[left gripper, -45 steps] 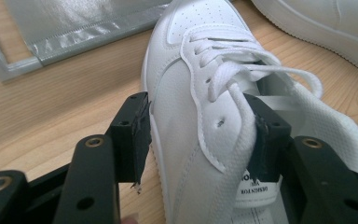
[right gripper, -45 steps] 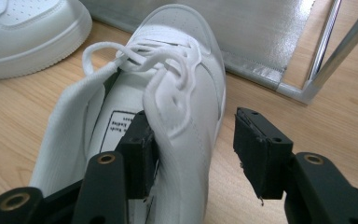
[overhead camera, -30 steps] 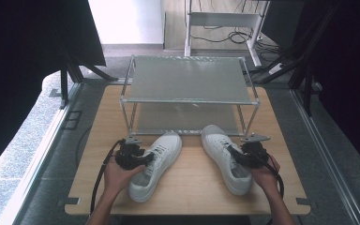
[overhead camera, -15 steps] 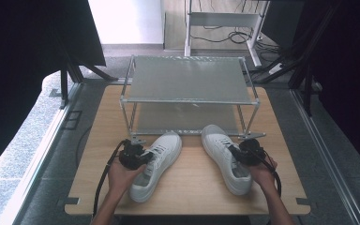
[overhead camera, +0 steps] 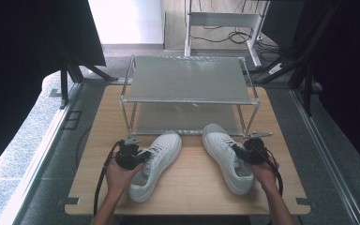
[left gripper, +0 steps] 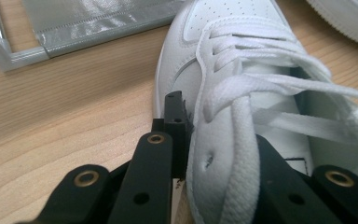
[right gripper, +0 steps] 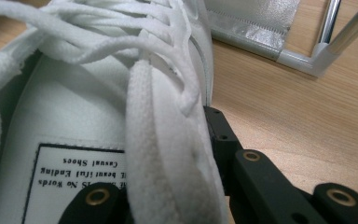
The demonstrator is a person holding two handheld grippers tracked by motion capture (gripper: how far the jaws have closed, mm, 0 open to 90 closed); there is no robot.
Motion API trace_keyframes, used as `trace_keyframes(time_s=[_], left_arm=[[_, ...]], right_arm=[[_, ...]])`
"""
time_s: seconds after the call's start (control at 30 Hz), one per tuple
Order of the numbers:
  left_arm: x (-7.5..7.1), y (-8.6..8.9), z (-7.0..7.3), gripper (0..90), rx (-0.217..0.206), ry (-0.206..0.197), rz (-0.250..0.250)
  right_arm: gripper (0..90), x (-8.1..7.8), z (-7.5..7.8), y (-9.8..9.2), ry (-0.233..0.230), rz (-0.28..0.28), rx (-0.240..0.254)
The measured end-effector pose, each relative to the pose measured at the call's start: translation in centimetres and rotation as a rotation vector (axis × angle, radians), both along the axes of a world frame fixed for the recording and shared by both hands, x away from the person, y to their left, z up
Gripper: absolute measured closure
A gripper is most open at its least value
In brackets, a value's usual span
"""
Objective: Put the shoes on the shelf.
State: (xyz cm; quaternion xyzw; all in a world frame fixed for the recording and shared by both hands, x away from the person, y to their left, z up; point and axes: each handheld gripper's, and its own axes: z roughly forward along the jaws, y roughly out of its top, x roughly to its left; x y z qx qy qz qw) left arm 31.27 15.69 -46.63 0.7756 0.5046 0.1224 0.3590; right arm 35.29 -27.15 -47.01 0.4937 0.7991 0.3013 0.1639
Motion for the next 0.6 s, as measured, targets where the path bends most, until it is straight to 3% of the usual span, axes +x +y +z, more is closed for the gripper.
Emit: trace_keyframes(time_s=[0.1,0.23,0.33,0.37,0.4,0.43,0.47,0.5,0.6], left_arm=[[0.0,0.5,0.0,81.9,-0.033,0.002,0.004],[-0.2,1.0,0.4,81.4,-0.064,-0.011,0.001],[-0.3,1.7,1.1,81.0,-0.124,-0.017,-0.002],[-0.5,2.1,1.5,81.1,-0.169,-0.025,-0.006],[-0.5,2.1,1.5,81.2,-0.169,-0.025,-0.006],[-0.8,2.4,2.0,81.2,-0.203,-0.043,-0.008],[-0.8,2.4,2.0,81.2,-0.203,-0.043,-0.008],[-1.0,2.5,2.5,81.2,-0.219,-0.063,-0.013],[-1.2,2.7,2.8,81.2,-0.235,-0.077,-0.015]], right_arm=[[86.2,0.1,-0.1,-0.6,-0.001,0.0,0.058],[86.3,-0.1,0.1,-0.7,-0.016,0.015,0.079],[86.4,-0.5,0.6,-0.9,-0.045,0.019,0.08],[86.3,-0.7,0.9,-1.2,-0.057,0.019,0.117],[86.3,-0.7,0.9,-1.2,-0.057,0.019,0.117],[86.2,-1.0,1.2,-1.5,-0.071,0.027,0.174],[86.2,-1.0,1.2,-1.5,-0.071,0.027,0.174],[86.2,-1.2,1.5,-1.8,-0.076,0.032,0.23],[86.3,-1.6,1.8,-2.1,-0.081,0.036,0.273]])
